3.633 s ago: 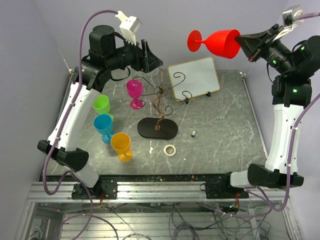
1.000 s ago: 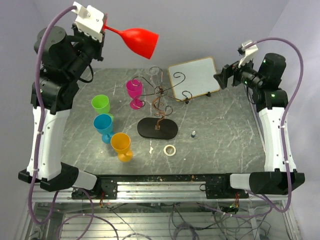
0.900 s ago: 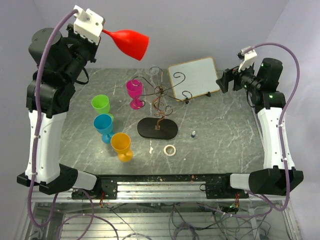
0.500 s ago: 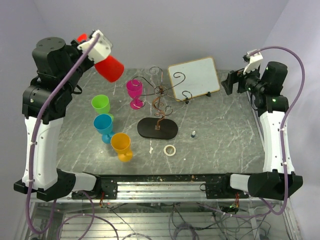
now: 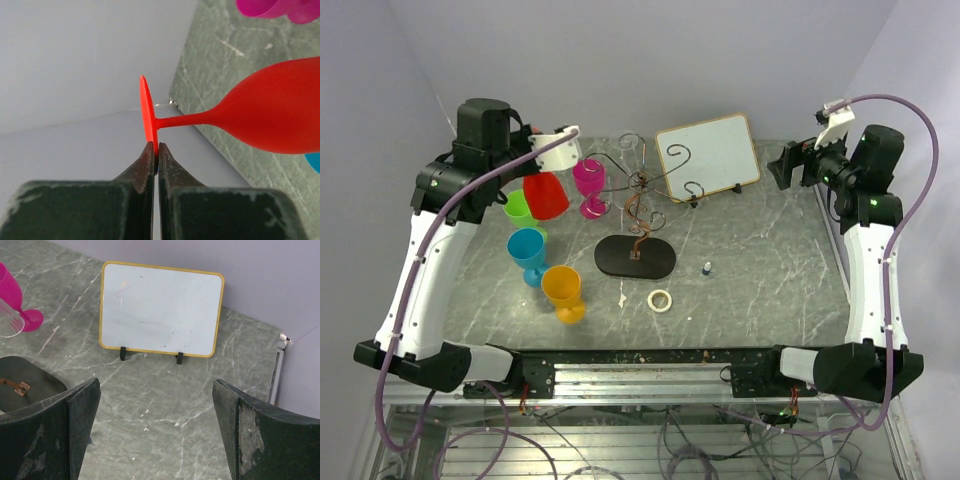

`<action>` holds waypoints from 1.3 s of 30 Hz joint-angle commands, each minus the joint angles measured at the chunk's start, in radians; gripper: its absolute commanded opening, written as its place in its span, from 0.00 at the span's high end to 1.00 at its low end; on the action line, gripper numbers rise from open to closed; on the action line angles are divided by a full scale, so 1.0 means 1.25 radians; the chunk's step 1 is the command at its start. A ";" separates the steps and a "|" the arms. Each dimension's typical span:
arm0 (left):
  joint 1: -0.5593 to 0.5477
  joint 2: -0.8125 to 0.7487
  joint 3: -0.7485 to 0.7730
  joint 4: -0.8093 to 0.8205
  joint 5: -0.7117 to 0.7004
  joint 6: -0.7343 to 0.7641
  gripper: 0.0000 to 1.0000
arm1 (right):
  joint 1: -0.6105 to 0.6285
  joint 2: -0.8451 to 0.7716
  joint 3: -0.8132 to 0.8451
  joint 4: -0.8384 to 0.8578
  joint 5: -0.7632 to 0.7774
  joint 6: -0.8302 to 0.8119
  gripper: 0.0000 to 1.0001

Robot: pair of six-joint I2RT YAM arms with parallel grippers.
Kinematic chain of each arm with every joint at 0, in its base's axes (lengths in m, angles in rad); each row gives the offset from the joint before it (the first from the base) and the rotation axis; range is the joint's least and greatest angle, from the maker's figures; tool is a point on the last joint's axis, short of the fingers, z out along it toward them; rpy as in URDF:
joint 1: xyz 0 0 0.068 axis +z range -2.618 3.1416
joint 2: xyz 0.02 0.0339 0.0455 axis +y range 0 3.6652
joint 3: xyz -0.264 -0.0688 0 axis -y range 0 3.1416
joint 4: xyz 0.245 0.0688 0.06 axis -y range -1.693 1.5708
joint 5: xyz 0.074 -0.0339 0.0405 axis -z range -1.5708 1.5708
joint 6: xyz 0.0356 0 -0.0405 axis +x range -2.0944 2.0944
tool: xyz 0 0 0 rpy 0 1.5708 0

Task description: Place the wine glass upside down on the wine glass rack

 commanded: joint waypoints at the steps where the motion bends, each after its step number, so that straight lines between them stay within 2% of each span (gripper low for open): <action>1: -0.036 -0.012 -0.036 0.014 0.085 0.054 0.93 | -0.012 -0.009 -0.009 0.027 -0.025 0.005 0.06; 11: -0.126 -0.010 -0.078 0.033 0.110 0.126 0.93 | -0.020 -0.009 -0.023 0.036 -0.042 0.002 0.06; 18: -0.188 0.016 -0.050 0.028 0.132 0.165 0.93 | -0.021 -0.002 -0.021 0.036 -0.045 0.000 0.06; 28: -0.233 0.072 0.009 0.052 0.168 0.163 0.93 | -0.023 0.009 -0.017 0.029 -0.047 -0.005 0.06; 33: -0.244 0.097 0.011 0.088 0.157 0.160 0.93 | -0.025 0.010 -0.017 0.027 -0.048 -0.005 0.06; 39: -0.252 0.116 -0.014 0.152 0.090 0.135 0.93 | -0.026 0.007 -0.019 0.029 -0.049 -0.005 0.06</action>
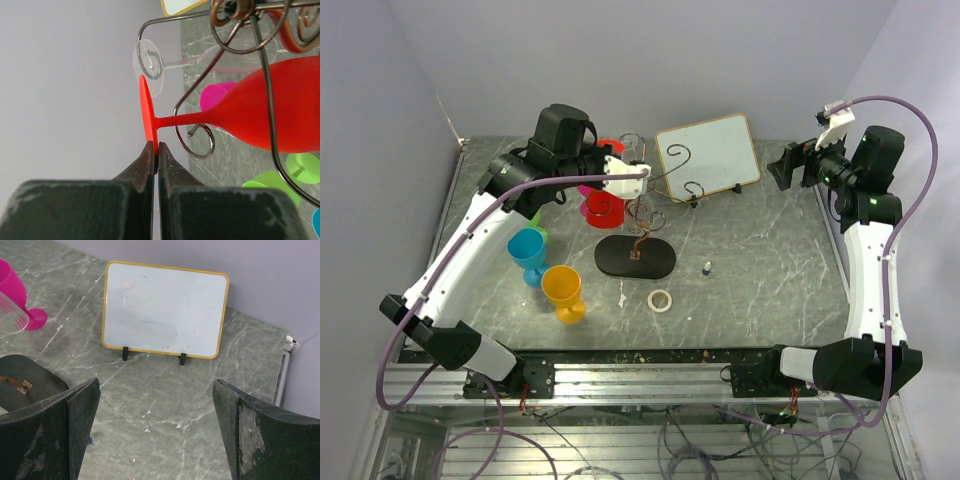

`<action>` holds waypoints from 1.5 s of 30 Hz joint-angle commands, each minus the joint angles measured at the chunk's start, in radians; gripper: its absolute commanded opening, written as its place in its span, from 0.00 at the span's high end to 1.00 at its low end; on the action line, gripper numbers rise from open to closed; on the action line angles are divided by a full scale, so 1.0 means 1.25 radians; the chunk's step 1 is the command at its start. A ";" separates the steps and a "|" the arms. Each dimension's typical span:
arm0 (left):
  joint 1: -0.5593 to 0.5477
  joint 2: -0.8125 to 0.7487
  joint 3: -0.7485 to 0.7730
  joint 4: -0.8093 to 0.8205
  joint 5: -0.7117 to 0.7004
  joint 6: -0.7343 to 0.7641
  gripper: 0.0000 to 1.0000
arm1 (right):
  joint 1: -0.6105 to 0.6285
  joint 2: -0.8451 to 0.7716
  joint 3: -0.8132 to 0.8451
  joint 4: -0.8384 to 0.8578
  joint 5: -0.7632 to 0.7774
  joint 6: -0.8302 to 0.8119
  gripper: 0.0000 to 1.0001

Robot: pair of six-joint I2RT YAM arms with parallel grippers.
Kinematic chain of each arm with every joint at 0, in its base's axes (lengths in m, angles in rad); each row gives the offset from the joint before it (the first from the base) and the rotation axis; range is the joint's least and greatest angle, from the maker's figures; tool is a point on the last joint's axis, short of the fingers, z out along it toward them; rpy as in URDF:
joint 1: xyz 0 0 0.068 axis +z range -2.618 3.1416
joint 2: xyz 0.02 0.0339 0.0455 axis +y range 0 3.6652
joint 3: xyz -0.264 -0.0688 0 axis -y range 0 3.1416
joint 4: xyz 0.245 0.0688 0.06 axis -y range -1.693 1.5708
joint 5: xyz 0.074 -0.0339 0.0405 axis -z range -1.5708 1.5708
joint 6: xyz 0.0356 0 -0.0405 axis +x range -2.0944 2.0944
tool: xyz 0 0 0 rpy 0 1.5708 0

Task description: Place the wine glass upside down on the wine glass rack

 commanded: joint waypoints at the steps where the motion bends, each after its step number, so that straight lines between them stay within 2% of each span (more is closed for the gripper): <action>1: -0.010 0.010 -0.006 0.088 -0.046 -0.019 0.93 | -0.007 -0.002 -0.006 0.011 -0.009 -0.005 0.06; 14: -0.011 -0.003 -0.080 0.171 -0.168 -0.065 0.93 | -0.010 0.005 -0.005 0.012 -0.014 -0.004 0.06; 27: -0.011 -0.019 -0.113 0.177 -0.230 -0.071 0.93 | -0.011 0.006 -0.004 0.013 -0.019 -0.004 0.06; 45: -0.011 -0.060 -0.110 0.071 -0.156 -0.073 0.93 | -0.011 0.012 0.006 0.004 -0.022 -0.003 0.05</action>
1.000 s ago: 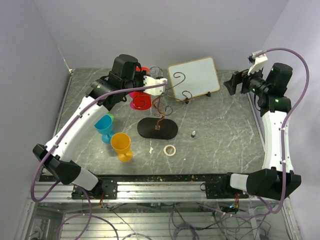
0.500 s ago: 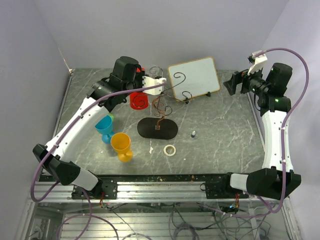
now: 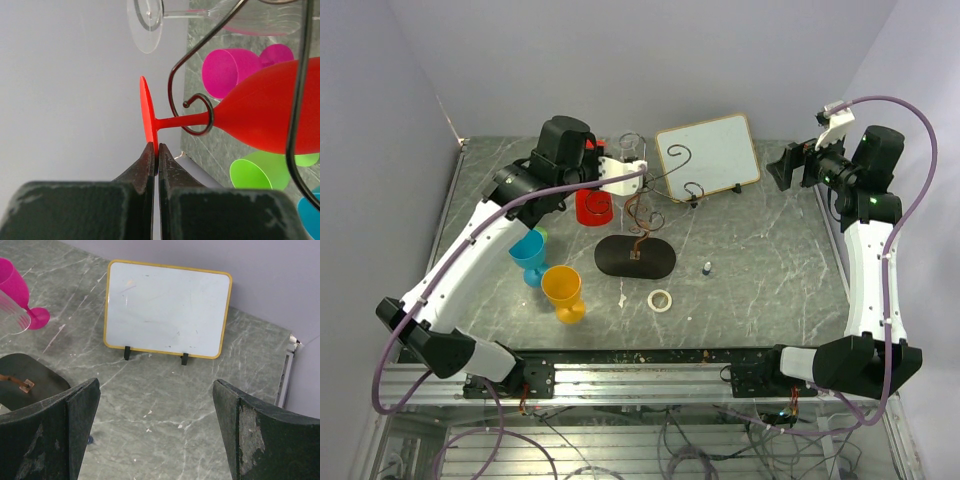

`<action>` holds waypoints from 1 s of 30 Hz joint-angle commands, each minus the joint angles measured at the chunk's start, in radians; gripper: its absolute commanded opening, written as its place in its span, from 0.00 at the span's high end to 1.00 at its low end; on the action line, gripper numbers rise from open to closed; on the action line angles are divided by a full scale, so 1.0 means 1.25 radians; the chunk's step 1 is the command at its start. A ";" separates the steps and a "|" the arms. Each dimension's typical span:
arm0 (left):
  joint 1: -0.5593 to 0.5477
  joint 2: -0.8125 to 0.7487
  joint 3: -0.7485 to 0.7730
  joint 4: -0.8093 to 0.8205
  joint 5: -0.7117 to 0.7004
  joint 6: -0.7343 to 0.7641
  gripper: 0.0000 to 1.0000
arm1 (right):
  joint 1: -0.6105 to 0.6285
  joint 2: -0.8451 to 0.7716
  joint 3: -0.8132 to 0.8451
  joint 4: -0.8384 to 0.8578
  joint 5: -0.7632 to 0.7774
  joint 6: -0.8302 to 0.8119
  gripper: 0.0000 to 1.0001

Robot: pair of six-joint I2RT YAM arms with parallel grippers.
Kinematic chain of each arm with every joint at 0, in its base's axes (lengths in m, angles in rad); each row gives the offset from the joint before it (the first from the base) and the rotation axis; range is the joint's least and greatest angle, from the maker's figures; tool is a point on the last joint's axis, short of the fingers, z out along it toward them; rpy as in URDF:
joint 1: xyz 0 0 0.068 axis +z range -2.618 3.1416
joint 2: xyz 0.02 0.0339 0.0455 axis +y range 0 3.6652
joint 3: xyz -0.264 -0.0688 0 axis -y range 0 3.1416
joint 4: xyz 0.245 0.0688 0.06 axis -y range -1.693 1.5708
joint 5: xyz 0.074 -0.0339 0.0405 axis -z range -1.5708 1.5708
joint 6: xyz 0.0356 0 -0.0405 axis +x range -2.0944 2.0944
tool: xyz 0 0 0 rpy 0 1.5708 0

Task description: Place the wine glass upside down on the wine glass rack

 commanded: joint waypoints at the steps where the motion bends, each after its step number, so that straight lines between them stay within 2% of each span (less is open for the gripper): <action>1: -0.007 -0.029 0.003 -0.035 0.033 0.001 0.93 | -0.009 0.006 0.006 0.005 -0.010 -0.003 0.05; 10: -0.008 -0.028 0.008 -0.049 0.081 -0.014 0.93 | -0.009 0.004 0.002 0.005 -0.009 -0.004 0.05; 30: -0.014 -0.027 -0.012 -0.087 0.106 -0.029 0.77 | -0.010 0.005 -0.005 0.009 -0.011 -0.010 0.05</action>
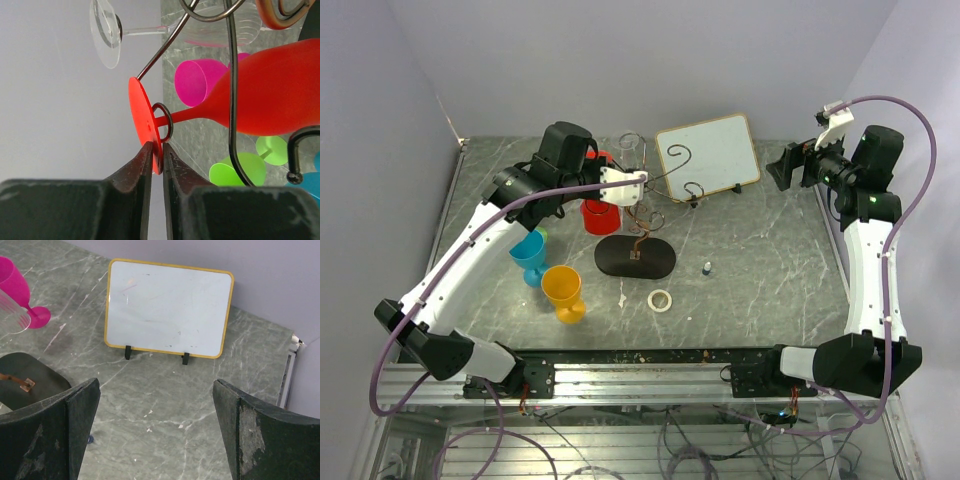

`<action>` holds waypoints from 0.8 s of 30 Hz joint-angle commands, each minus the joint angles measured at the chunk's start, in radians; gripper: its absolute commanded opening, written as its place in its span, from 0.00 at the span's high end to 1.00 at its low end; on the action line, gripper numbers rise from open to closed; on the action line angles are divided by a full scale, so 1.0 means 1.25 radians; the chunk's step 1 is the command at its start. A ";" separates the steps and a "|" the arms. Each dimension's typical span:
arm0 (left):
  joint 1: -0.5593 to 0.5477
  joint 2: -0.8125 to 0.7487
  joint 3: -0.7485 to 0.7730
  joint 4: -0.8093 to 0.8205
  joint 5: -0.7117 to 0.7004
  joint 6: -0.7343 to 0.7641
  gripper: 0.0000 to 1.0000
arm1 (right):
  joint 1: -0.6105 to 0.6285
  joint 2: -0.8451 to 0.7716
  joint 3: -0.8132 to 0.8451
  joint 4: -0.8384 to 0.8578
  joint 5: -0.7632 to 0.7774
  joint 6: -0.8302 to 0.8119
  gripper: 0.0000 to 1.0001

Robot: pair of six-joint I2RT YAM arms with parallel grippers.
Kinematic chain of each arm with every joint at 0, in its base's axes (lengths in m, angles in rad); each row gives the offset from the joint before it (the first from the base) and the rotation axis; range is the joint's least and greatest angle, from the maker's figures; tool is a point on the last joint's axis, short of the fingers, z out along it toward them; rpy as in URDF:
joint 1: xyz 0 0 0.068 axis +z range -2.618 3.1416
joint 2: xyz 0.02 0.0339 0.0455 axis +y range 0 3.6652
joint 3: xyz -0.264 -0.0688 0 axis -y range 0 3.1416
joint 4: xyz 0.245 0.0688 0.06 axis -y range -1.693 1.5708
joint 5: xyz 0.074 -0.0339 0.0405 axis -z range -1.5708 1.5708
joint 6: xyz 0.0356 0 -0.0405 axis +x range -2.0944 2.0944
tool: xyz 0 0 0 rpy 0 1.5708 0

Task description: Place the wine glass upside down on the wine glass rack

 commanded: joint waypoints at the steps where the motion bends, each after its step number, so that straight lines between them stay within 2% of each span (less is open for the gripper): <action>1: -0.007 -0.014 0.002 -0.024 0.027 -0.012 0.76 | -0.008 -0.002 -0.006 0.009 -0.005 -0.009 0.05; 6: -0.008 -0.016 0.011 -0.043 0.042 -0.023 0.70 | -0.008 0.000 -0.005 0.009 -0.003 -0.012 0.05; 17: -0.009 -0.023 0.008 -0.068 0.032 -0.027 0.64 | -0.008 0.000 -0.012 0.016 -0.001 -0.012 0.05; 24: -0.008 -0.044 0.008 -0.080 0.017 -0.044 0.53 | -0.008 0.004 -0.005 0.008 0.000 -0.015 0.05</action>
